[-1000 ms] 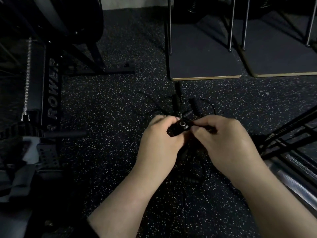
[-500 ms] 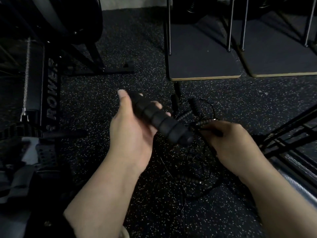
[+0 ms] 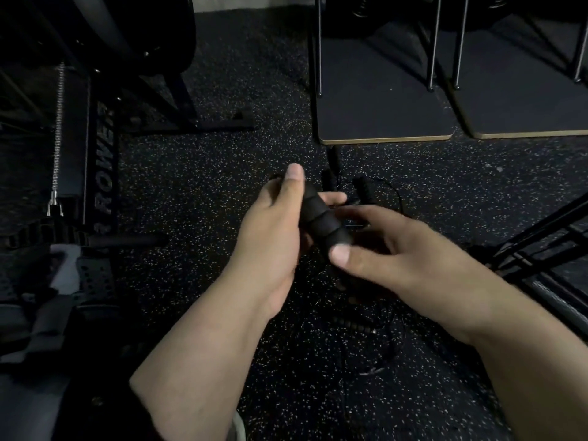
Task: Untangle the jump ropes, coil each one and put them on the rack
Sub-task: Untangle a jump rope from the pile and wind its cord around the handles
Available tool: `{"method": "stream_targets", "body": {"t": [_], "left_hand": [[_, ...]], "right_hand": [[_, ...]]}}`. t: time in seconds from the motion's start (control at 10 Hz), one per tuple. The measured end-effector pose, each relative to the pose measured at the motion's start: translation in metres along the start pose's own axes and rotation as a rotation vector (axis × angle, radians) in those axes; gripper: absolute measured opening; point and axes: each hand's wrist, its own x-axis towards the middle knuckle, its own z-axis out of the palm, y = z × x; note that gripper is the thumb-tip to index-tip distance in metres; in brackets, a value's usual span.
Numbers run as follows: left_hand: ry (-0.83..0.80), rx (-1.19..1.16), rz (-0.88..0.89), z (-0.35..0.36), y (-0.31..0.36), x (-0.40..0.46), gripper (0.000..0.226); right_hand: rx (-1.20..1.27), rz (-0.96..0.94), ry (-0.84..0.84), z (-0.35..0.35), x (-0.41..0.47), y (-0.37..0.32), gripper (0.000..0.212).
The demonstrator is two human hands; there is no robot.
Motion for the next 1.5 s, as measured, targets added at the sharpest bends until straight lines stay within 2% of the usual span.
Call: {"method": "stream_targets", "body": {"t": [0.1, 0.2, 0.3, 0.4, 0.5, 0.6, 0.7, 0.8, 0.9, 1.0, 1.1, 1.2, 1.3, 1.4, 1.5], "left_hand": [[-0.095, 0.018, -0.012, 0.003, -0.005, -0.001, 0.039], [-0.196, 0.051, -0.051, 0.001, -0.008, -0.002, 0.041], [-0.118, 0.058, -0.037, -0.002, -0.012, 0.001, 0.034], [0.074, -0.036, -0.075, -0.009, -0.013, 0.007, 0.024], [0.272, -0.085, -0.227, -0.023, -0.019, 0.014, 0.023], [0.335, -0.007, -0.362, -0.040, -0.047, 0.030, 0.026], [0.315, 0.030, -0.504, -0.049, -0.088, 0.048, 0.030], [0.293, 0.084, -0.592, -0.058, -0.128, 0.065, 0.029], [0.249, 0.124, -0.633, -0.065, -0.157, 0.081, 0.023], [0.223, 0.128, -0.658, -0.071, -0.181, 0.100, 0.021], [0.229, 0.142, -0.683, -0.077, -0.202, 0.116, 0.021], [0.210, 0.143, -0.706, -0.083, -0.216, 0.125, 0.020], [0.224, 0.105, -0.739, -0.085, -0.223, 0.132, 0.021], [0.231, 0.075, -0.736, -0.084, -0.222, 0.137, 0.021], [0.236, 0.066, -0.718, -0.080, -0.218, 0.138, 0.022]], "right_hand": [[-0.173, -0.040, 0.133, 0.003, 0.004, 0.003, 0.023], [-0.302, -0.111, 0.271, -0.002, 0.006, 0.005, 0.023], [-0.324, -0.121, 0.161, -0.003, 0.003, 0.005, 0.039], [-0.256, -0.116, 0.286, -0.011, 0.006, 0.020, 0.031], [-0.304, 0.076, 0.418, -0.026, 0.027, 0.059, 0.025], [-0.300, 0.253, 0.272, -0.024, 0.053, 0.124, 0.025], [-0.936, 0.316, 0.048, -0.025, 0.073, 0.213, 0.028], [-0.523, 0.693, 0.017, -0.002, 0.084, 0.279, 0.025], [-0.820, 0.581, -0.140, 0.009, 0.090, 0.342, 0.030], [-0.875, 0.606, -0.247, 0.014, 0.100, 0.401, 0.041], [-1.041, 0.584, -0.324, 0.019, 0.117, 0.417, 0.057], [-1.202, 0.562, -0.432, 0.026, 0.131, 0.433, 0.059], [-1.230, 0.585, -0.424, 0.033, 0.136, 0.433, 0.059], [-1.197, 0.538, -0.326, 0.031, 0.136, 0.433, 0.055], [-1.010, 0.404, -0.129, 0.022, 0.137, 0.415, 0.028]]}}
